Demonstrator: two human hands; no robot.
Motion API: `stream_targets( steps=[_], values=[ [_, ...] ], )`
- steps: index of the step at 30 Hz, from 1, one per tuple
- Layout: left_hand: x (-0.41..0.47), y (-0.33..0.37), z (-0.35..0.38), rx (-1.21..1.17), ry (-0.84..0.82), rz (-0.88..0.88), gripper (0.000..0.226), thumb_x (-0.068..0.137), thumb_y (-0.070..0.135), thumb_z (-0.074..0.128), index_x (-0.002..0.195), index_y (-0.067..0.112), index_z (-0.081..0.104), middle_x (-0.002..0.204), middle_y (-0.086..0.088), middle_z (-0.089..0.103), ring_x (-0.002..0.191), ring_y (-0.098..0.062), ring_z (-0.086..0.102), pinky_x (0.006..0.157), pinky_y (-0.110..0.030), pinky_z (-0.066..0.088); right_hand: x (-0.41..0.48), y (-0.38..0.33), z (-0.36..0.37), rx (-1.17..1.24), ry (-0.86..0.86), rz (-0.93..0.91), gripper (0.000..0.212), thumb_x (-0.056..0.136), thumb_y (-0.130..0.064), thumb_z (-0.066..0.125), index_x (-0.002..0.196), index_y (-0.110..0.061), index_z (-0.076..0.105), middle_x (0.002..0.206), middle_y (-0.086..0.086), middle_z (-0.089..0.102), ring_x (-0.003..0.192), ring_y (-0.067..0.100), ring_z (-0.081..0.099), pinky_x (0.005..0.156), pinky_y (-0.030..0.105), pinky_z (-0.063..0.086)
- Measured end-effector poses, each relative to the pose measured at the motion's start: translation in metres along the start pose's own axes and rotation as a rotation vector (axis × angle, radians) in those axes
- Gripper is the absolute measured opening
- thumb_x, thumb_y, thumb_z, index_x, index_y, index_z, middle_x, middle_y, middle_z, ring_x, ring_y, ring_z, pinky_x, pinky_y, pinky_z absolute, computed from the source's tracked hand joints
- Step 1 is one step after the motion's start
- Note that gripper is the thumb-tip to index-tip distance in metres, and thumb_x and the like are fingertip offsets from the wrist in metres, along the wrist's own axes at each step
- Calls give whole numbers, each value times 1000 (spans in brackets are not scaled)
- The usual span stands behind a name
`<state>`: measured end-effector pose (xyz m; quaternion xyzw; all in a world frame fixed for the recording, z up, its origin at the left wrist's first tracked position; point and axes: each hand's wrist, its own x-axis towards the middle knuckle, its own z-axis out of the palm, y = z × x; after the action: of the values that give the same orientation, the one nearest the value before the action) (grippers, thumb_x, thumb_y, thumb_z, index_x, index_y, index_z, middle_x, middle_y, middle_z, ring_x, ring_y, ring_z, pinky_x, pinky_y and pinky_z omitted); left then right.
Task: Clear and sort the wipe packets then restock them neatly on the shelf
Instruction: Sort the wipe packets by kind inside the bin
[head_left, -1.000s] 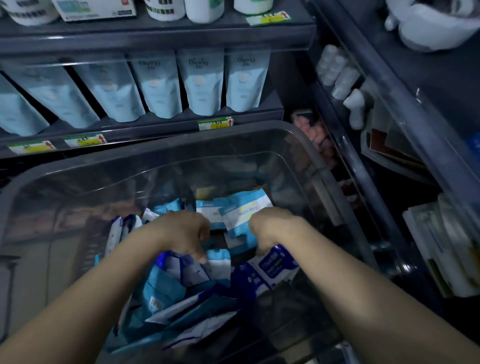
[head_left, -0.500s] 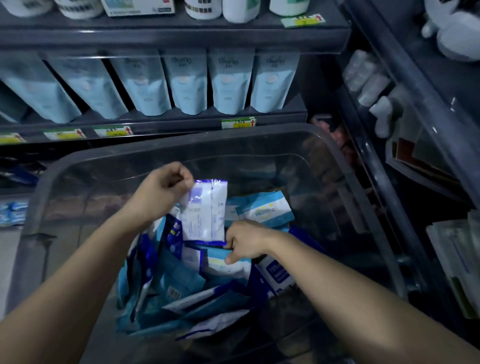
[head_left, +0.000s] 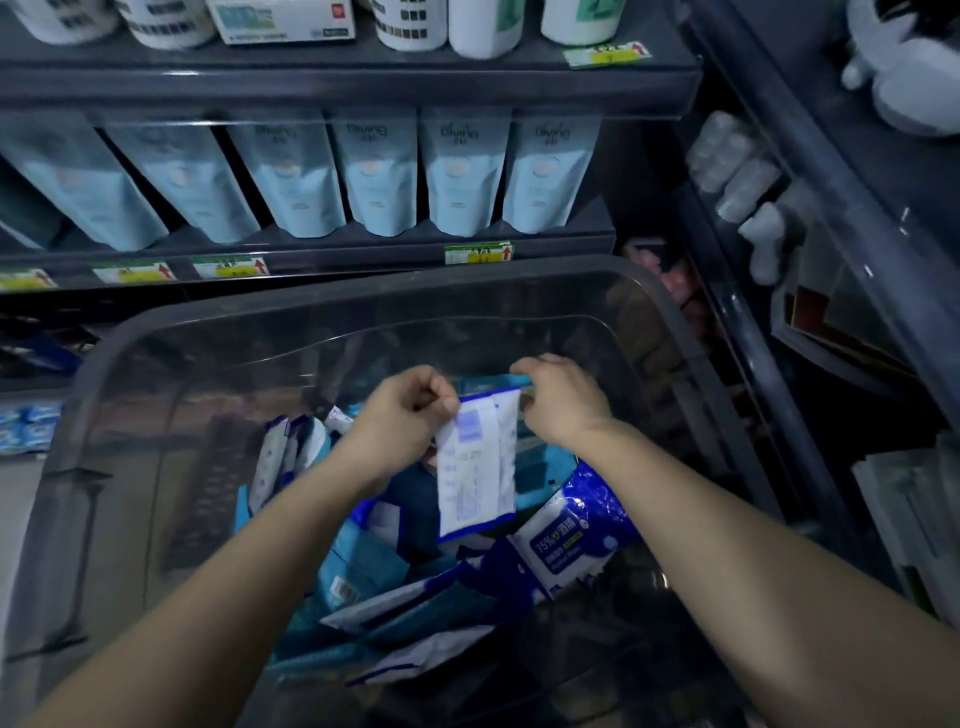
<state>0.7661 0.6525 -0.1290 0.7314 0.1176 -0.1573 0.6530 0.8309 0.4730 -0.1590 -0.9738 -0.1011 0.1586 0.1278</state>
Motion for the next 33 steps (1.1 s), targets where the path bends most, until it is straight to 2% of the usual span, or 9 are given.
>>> stream_targets(
  steps=[2,7,9,12,18,22,27,30,33],
  values=[
    [0,-4,23,-2,-30,-47,26,96,-1,49,74,13,49,65,-3,54,51,-8,51,43,-23,48,-2,6,1,3,35,-23,42,84,-8,58,124,-21,61,125,4,59,117,25,52,94,31,45],
    [2,-24,64,-5,-153,-237,17,96,4,50,81,13,52,78,-7,55,64,-14,57,51,-32,58,1,30,-1,478,108,225,23,86,-7,53,93,-16,74,103,6,72,99,24,64,88,29,50],
    [2,-35,71,468,-408,-153,5,93,14,55,96,13,58,97,-9,63,87,-23,62,75,-37,57,2,27,-2,522,90,206,20,83,-13,55,85,-21,73,100,3,73,99,23,65,91,34,51],
    [-1,-40,78,1011,-580,0,28,88,21,57,114,9,58,119,-13,60,109,-29,57,84,-32,46,1,10,-3,467,-31,102,13,86,-15,61,86,-14,74,96,3,73,95,23,65,88,37,51],
    [-8,-11,18,1415,-114,87,23,92,29,49,105,17,64,109,-9,63,100,-28,61,68,-31,41,-9,-37,11,299,-167,-23,14,87,-32,64,88,-20,72,96,0,71,95,22,63,77,30,50],
    [-11,-27,-61,1328,207,3,28,87,27,55,113,18,60,116,-11,57,108,-33,55,82,-40,50,-17,-79,27,333,-278,-135,28,88,-43,61,101,-19,68,104,3,69,99,24,62,81,35,51],
    [-24,-60,-88,1258,66,-370,88,69,60,70,141,20,39,143,-5,32,123,-31,47,97,-42,46,-20,-120,51,284,-360,-156,46,88,-51,59,117,-15,57,117,8,62,107,29,58,83,36,47],
    [-31,-62,-86,1224,166,-374,85,69,46,79,137,12,40,139,-10,27,118,-36,49,94,-43,46,-18,-123,58,264,-312,-135,37,94,-26,58,129,-17,52,127,8,60,114,29,56,91,36,47],
    [-31,-58,-95,1139,225,-447,72,73,36,77,127,6,41,130,-18,45,113,-36,55,89,-40,47,-13,-115,53,330,-235,-73,36,92,-16,54,126,-26,59,126,3,63,114,26,57,92,31,47]
  ],
)
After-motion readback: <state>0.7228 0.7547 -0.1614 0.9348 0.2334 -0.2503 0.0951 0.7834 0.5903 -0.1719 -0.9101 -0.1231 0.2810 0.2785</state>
